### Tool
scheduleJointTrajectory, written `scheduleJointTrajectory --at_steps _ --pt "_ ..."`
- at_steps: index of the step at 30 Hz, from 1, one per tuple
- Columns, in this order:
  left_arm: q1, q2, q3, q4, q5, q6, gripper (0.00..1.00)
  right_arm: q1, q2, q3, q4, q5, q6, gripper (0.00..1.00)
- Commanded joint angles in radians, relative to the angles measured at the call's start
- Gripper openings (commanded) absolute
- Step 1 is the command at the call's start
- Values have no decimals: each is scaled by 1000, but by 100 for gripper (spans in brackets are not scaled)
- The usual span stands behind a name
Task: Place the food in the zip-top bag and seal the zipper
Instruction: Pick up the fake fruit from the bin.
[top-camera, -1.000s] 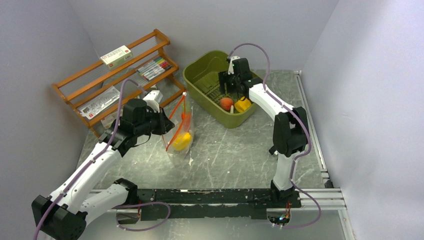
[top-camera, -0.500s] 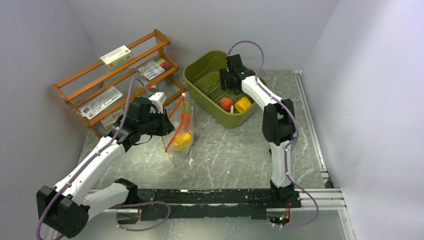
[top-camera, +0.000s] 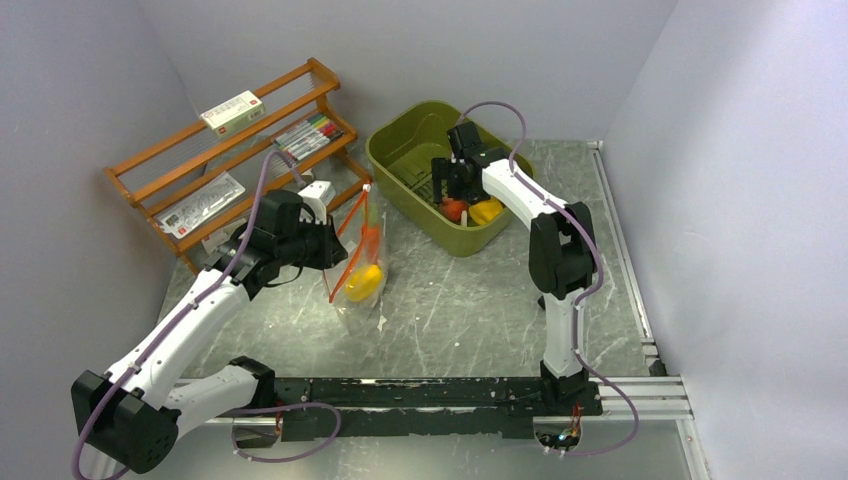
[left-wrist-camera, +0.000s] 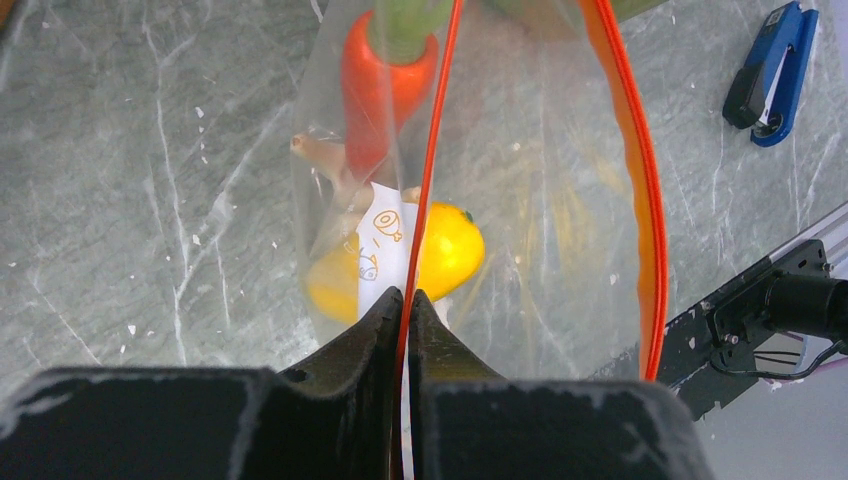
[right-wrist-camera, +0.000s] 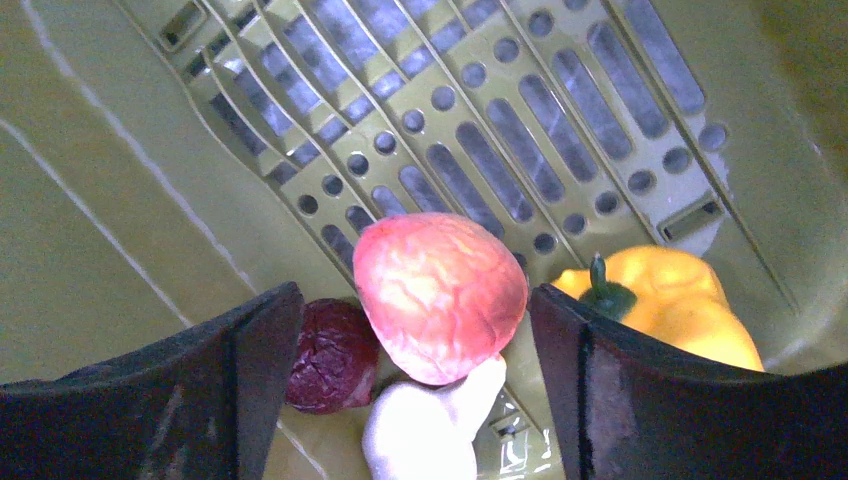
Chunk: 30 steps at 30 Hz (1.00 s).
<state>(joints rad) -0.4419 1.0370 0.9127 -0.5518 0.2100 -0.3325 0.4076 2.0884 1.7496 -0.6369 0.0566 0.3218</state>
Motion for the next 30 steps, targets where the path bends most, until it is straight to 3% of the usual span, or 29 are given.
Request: scheduleJointTrajectory --at_steps 1,10,20,30 --pt "5 -22 13 9 -21 2 7 6 8 7 -65 84 -6 88" --pt "5 -21 27 -11 -37 2 7 7 90 49 -69 63 -26 79" --pt "5 -28 48 -23 -60 4 9 7 64 69 -48 49 -37 50" --pt "5 -1 80 31 56 -4 7 8 -25 86 -41 92 -36 45"
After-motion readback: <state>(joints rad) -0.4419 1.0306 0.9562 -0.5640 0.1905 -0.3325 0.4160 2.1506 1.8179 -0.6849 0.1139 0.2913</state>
